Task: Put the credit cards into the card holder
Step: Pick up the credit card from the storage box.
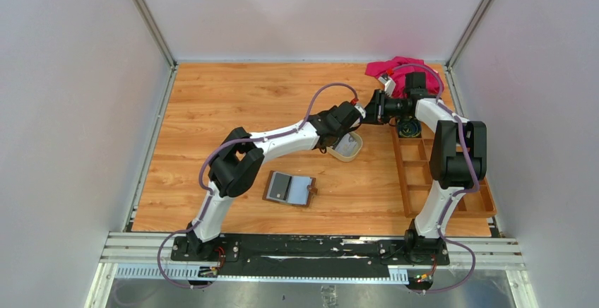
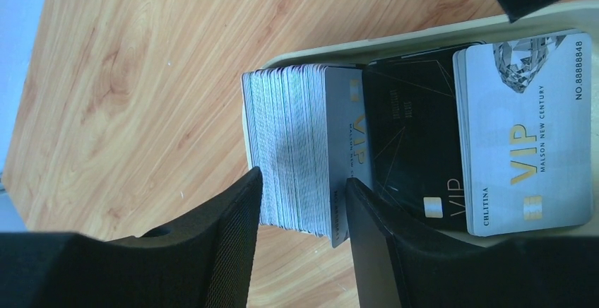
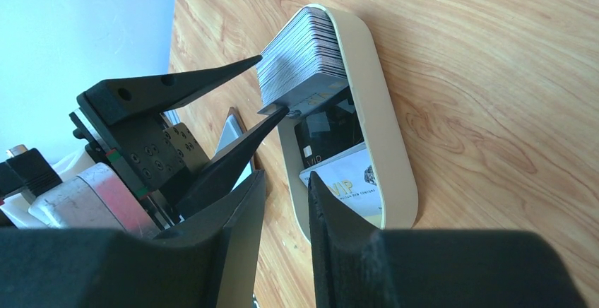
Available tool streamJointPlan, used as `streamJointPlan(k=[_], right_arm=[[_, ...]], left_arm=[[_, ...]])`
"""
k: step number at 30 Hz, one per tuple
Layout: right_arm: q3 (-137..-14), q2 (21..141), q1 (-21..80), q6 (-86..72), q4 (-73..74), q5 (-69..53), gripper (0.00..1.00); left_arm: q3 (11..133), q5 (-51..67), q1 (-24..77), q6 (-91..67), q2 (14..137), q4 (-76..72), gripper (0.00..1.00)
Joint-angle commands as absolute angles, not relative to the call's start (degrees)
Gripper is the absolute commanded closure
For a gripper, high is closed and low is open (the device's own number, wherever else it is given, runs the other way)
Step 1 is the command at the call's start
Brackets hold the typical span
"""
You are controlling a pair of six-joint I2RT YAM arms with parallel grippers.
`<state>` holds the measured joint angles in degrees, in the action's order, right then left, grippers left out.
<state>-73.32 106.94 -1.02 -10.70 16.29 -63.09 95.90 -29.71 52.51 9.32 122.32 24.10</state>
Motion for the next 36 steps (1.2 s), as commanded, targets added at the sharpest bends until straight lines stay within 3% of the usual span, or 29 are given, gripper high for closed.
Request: streamJointPlan(k=[1, 12, 20, 36], right_arm=[[-72.3, 108.2, -1.7, -11.0, 16.1, -65.0, 0.67], [-72.4, 108.6, -1.6, -11.3, 16.1, -65.2, 0.67], [-72.4, 108.7, -1.6, -11.3, 16.1, -65.4, 0.68], [-72.4, 108.8, -1.6, -11.4, 16.1, -65.6, 0.68]], left_arm=[[97.6, -31.5, 52.3, 9.8, 121.0, 26.2, 0.5], [97.9, -30.4, 52.5, 8.7, 120.5, 26.9, 0.61], [98.1, -29.6, 52.6, 8.2, 120.5, 27.2, 0.76], [98.4, -24.4, 52.6, 5.2, 117.8, 29.3, 0.89]])
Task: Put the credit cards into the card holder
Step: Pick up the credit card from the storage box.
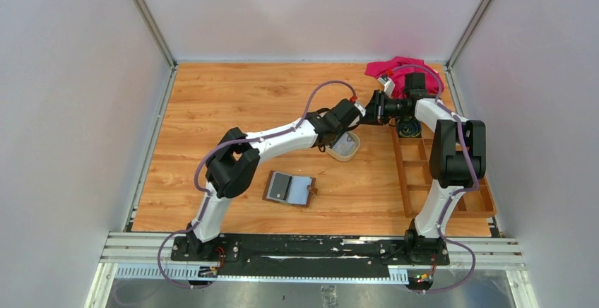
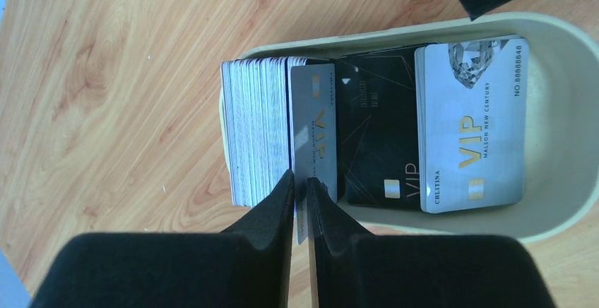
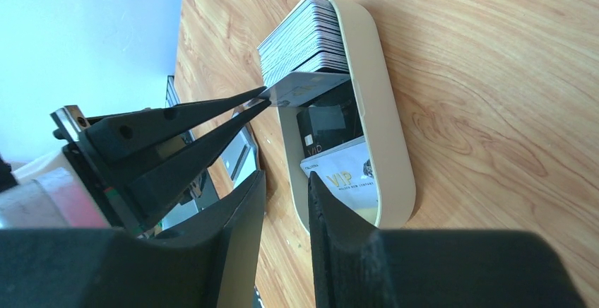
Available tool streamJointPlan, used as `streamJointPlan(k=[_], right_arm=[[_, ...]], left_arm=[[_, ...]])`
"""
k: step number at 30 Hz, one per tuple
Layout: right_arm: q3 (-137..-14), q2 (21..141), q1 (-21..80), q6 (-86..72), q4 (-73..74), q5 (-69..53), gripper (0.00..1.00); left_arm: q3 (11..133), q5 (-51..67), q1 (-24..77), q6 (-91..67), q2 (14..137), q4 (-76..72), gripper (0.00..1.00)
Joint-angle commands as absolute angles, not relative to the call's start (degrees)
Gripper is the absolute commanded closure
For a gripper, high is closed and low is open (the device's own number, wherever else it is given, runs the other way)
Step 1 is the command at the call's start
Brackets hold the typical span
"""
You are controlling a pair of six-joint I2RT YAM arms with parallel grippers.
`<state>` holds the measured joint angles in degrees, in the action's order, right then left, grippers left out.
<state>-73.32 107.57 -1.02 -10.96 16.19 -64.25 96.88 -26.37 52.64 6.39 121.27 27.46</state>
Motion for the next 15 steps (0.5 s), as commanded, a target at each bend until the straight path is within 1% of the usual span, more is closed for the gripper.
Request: streamJointPlan(k=[1, 5, 6, 15], right_arm=[[-72.4, 108.7, -1.6, -11.4, 16.1, -65.6, 0.68], [-72.4, 108.6, -1.6, -11.4, 16.1, -65.7, 0.68], [-72.4, 108.5, -1.6, -11.3, 16.1, -65.7, 0.68], [-72.3, 107.1, -1.6, -9.8, 16.2, -65.6, 0.68]], left_arm=[[98.3, -23.8, 52.6, 5.0, 117.6, 29.2, 0.9], [98.1, -22.0, 52.5, 4.7, 116.9, 29.1, 0.93], [98.2, -20.1, 52.6, 4.5, 116.7, 29.1, 1.0], [94.9, -11.0, 50.1, 0.3, 113.1, 26.0, 1.0]])
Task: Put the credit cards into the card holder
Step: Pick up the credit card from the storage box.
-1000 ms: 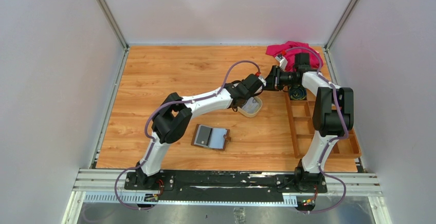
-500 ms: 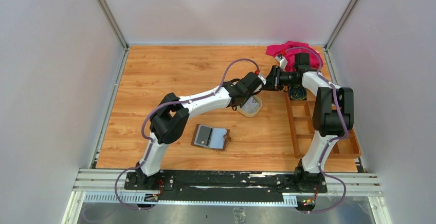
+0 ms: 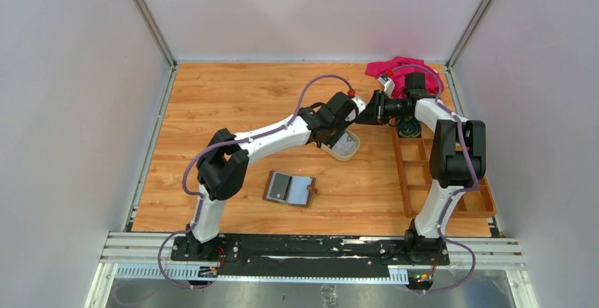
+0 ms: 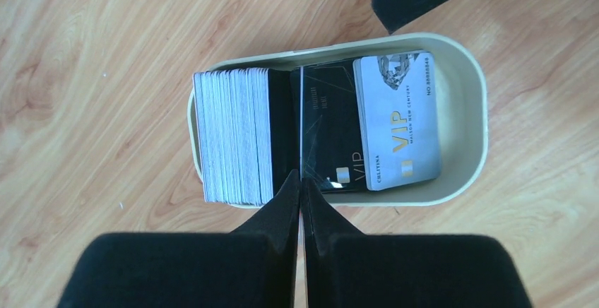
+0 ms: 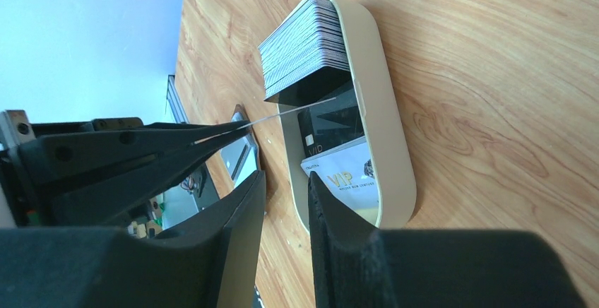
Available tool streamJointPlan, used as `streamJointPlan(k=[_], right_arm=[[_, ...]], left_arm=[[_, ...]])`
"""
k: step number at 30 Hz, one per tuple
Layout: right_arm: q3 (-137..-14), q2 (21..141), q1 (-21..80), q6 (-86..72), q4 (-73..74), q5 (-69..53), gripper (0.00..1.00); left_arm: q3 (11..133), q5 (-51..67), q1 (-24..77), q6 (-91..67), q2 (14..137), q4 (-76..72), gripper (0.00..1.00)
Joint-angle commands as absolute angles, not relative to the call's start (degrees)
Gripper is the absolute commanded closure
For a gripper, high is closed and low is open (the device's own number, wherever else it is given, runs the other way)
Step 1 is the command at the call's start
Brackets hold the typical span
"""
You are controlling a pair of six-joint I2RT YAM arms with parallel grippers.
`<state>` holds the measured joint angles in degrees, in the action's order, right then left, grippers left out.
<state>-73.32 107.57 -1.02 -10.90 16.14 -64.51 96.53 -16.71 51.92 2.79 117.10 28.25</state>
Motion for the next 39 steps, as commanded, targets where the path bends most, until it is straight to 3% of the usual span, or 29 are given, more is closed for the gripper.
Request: streamJointPlan(k=[1, 9, 18, 20, 24, 25, 29, 39], right_arm=[[-72.3, 106.9, -1.6, -9.5, 16.2, -65.6, 0.68], [-75.1, 101.8, -1.5, 4.7, 25.1, -60.9, 0.67], [-71.9, 82.3, -1.5, 22.9, 28.1, -51.1, 0.59], [-70.6, 78.0, -1.5, 27.1, 27.4, -50.2, 0.52], [-68.9, 73.8, -1.5, 31.7, 27.6, -58.2, 0.21], [-68.8, 73.9, -1.5, 31.7, 28.9, -61.5, 0.19], [-67.4, 75.0, -0.5, 35.4, 35.7, -73.9, 0.19], [-56.5, 75.6, 12.0, 43.6, 36.7, -69.9, 0.16]], left_arm=[[94.2, -9.6, 49.6, -1.3, 112.7, 25.3, 1.0], [86.3, -1.5, 46.7, -6.8, 105.6, 19.4, 1.0], [61.5, 9.0, 45.2, -17.0, 84.1, 5.3, 1.0], [54.9, 11.8, 44.4, -20.3, 77.9, 0.8, 1.0], [46.0, 16.2, 43.4, -24.1, 71.3, -4.4, 1.0], [44.0, 16.8, 43.3, -24.8, 70.0, -5.3, 1.0], [36.6, 19.7, 42.7, -27.5, 65.8, -11.3, 1.0], [24.2, 25.2, 39.3, -30.5, 58.6, -19.9, 1.0]])
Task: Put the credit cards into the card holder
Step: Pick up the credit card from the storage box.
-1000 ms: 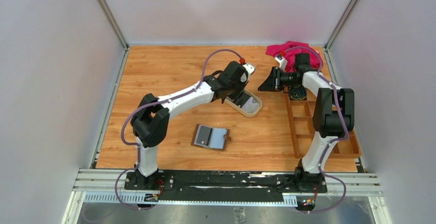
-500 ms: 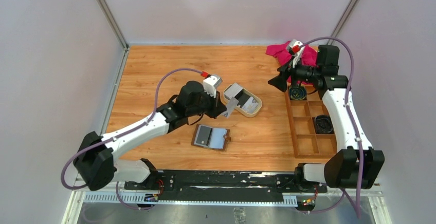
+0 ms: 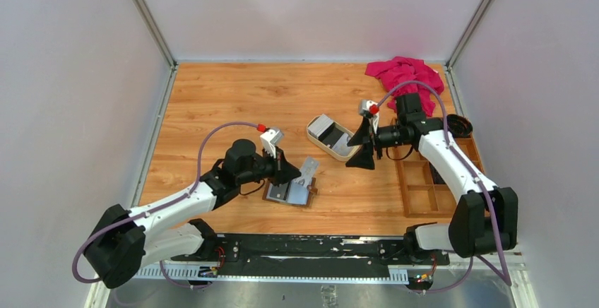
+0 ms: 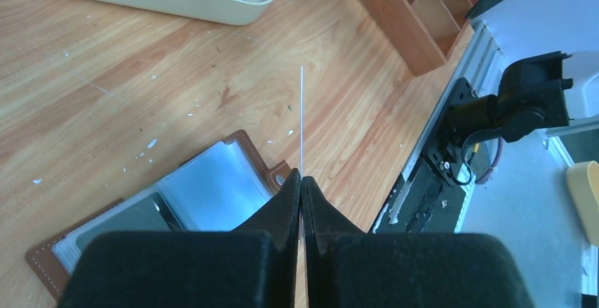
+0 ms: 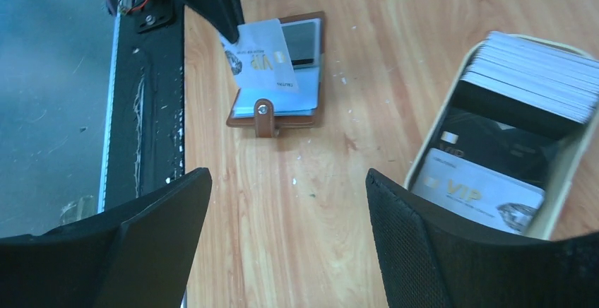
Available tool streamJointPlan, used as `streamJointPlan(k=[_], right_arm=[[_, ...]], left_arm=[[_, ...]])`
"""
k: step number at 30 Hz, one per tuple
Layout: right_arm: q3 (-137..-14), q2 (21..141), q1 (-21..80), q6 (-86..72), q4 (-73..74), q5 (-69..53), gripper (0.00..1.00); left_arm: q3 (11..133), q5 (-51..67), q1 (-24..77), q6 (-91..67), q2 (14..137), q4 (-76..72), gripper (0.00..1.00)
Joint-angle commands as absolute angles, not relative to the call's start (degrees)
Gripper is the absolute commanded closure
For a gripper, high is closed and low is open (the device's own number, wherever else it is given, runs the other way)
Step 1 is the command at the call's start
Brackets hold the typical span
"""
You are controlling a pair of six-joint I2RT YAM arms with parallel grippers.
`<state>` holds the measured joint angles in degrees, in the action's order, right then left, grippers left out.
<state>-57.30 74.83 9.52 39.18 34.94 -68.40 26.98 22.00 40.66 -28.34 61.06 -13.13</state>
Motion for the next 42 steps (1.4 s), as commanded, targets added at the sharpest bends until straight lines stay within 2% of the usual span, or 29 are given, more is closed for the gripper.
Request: streamJointPlan(k=[1, 8, 14, 21, 35, 42], right_arm=[[-56.5, 76.1, 12.7, 43.6, 36.8, -69.8, 0.16], [-56.1, 78.7, 17.3, 44.2, 36.7, -68.4, 0.16], [-55.8, 79.5, 17.4, 40.9, 34.5, -68.8, 0.17], [-55.3, 80.3, 17.4, 34.7, 30.2, -70.4, 0.17], [-51.2, 83.4, 18.4, 5.6, 7.5, -74.3, 0.19], [-51.5, 86.9, 20.9, -3.2, 2.2, -73.3, 0.26]], left_arm=[[23.2, 25.8, 39.1, -31.2, 58.3, -21.3, 1.0], [18.2, 28.1, 37.1, -36.4, 58.4, -31.6, 1.0], [13.9, 29.6, 34.7, -44.8, 61.5, -46.7, 1.0], [13.8, 29.4, 34.6, -49.1, 67.1, -56.7, 1.0], [15.2, 31.2, 34.9, -56.6, 78.6, -70.9, 1.0], [15.9, 32.2, 35.6, -57.7, 81.1, -73.5, 1.0]])
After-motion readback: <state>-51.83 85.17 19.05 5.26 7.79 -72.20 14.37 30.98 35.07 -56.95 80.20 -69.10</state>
